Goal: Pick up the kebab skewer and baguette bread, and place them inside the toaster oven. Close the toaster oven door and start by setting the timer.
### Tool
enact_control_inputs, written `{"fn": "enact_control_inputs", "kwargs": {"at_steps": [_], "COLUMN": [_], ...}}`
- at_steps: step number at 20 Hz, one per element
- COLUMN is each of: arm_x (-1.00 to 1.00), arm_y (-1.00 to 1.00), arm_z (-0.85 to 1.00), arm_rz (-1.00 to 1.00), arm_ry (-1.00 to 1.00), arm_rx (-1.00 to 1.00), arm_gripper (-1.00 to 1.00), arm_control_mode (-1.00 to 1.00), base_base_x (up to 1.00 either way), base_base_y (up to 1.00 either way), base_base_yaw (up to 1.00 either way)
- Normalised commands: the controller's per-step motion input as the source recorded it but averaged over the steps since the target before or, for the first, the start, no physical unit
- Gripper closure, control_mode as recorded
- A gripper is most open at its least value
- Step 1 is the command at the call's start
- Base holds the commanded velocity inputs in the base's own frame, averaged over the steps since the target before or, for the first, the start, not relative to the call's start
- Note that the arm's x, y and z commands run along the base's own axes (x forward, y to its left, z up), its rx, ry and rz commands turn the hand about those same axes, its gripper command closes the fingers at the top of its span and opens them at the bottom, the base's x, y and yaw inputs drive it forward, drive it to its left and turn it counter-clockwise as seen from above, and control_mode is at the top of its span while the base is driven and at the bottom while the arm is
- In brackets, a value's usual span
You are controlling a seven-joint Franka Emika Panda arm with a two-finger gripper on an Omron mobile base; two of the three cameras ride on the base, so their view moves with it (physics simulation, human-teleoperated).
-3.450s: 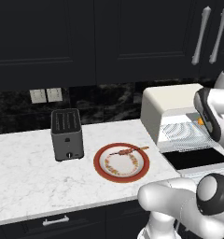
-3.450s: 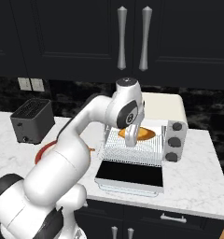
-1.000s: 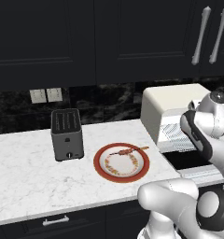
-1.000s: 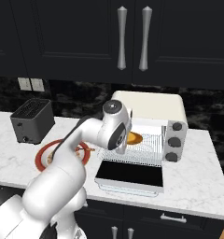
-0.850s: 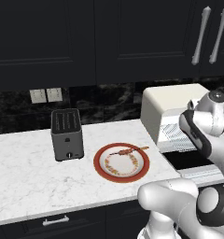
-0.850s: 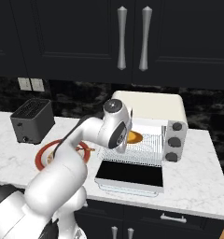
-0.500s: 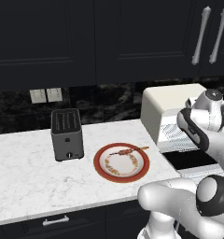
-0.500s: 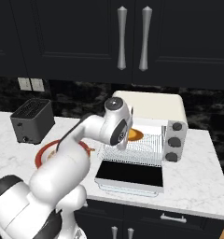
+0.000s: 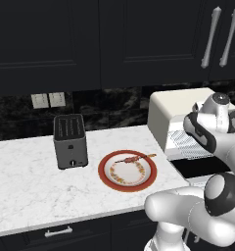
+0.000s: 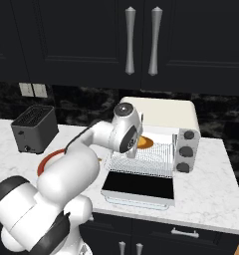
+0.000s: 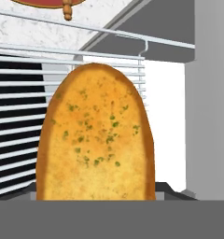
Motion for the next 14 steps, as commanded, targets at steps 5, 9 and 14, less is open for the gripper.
{"fn": "enact_control_inputs", "kwargs": {"at_steps": [5,9,14], "arm_x": [0.03,0.13,0.15], "arm_y": [-0.01,-0.01,-0.01], "arm_z": [-0.28,-0.06,-0.03], "arm_rz": [0.0,0.0,0.0], "arm_ry": [-0.02,-0.01,-0.01], "arm_rx": [0.0,0.0,0.0], "arm_gripper": [1.0,1.0,-1.0], "arm_control_mode": [-1.0,-1.0,-1.0], "base_base_x": [0.0,0.0,0.0], "base_base_y": [0.0,0.0,0.0], "base_base_yaw": [0.0,0.0,0.0]}}
